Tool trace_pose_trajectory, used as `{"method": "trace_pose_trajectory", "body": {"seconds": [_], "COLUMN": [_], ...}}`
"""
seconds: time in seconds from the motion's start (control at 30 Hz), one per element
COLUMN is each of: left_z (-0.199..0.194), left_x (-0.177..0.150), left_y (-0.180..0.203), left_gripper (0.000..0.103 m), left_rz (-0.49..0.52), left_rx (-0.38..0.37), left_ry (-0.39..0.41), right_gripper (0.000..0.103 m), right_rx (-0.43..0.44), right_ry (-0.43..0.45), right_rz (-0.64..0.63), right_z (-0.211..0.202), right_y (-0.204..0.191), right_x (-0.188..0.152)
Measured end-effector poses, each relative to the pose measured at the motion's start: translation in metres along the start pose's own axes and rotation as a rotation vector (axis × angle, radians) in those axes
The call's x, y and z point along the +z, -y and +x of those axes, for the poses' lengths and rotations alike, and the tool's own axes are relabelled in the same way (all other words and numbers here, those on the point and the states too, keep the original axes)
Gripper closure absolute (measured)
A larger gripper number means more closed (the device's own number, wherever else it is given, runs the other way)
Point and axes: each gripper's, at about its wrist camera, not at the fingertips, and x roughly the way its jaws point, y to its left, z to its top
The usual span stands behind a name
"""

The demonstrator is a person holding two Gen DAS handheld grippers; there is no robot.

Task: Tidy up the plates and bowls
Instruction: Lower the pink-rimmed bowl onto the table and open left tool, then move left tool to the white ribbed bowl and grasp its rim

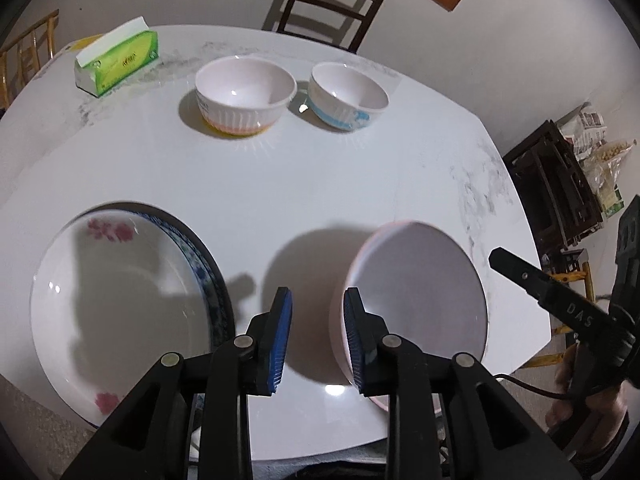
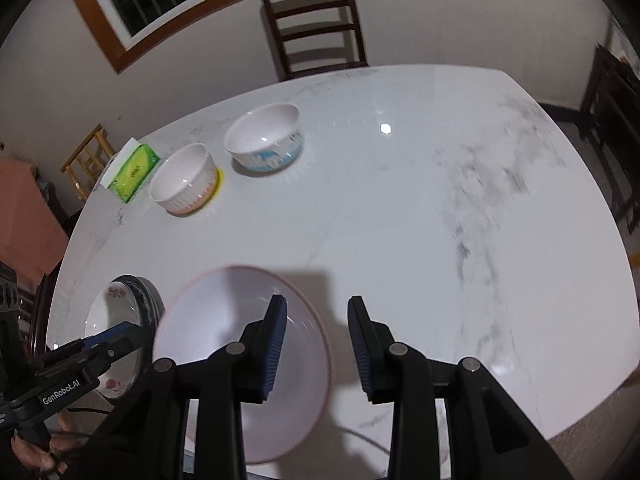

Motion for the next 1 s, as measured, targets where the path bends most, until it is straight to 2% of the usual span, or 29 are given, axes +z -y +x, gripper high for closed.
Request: {"method": "trace_pose_trajectory", "body": {"seconds": [0.1, 0.17, 0.23, 0.43, 0.53, 0.83, 1.0], "left_z": [-0.003, -0.004, -0.004, 0.003, 0.008, 0.017, 0.031], "left_x": [0.008, 0.015, 0.022, 0.045, 0.059, 0.111, 0.138], "left_y": [-0.008, -0.014, -0.022, -0.05, -0.063, -0.091, -0.098], "left_gripper": [0.08, 0.08, 0.08, 0.08, 0.075, 0.075, 0.075], "left_rz": [-0.003, 0.001, -0.005, -0.044, -0.067, -0.14, -0.162], "left_rx": [0.008, 0.024, 0.048, 0.103, 0.136, 0.158, 0.156], "left_ry": [0.027, 0.041, 0.049, 0.032, 0.023, 0.059, 0.058], "right_gripper": [0.069, 0.064, 0.063, 0.063, 0.063, 0.063, 0.063], "right_rx": [0.01, 0.037, 0.067, 0.073, 0.079, 0.143, 0.177], "right_ry": [-0.013, -0.026, -0.055, -0.083, -0.098, -0.15, -0.182], "right_rz": [-0.038, -0.049, -0.063, -0.143, -0.171, -0.188, -0.209], "right_z": [0.006, 0.011, 0.019, 0.034, 0.042, 0.082, 0.11], "right_y": [-0.008, -0.014, -0.02, -0.041, -0.051, -0.075, -0.097], "right_x": [0.012, 0.018, 0.026, 0.056, 0.076, 0.132, 0.147]}}
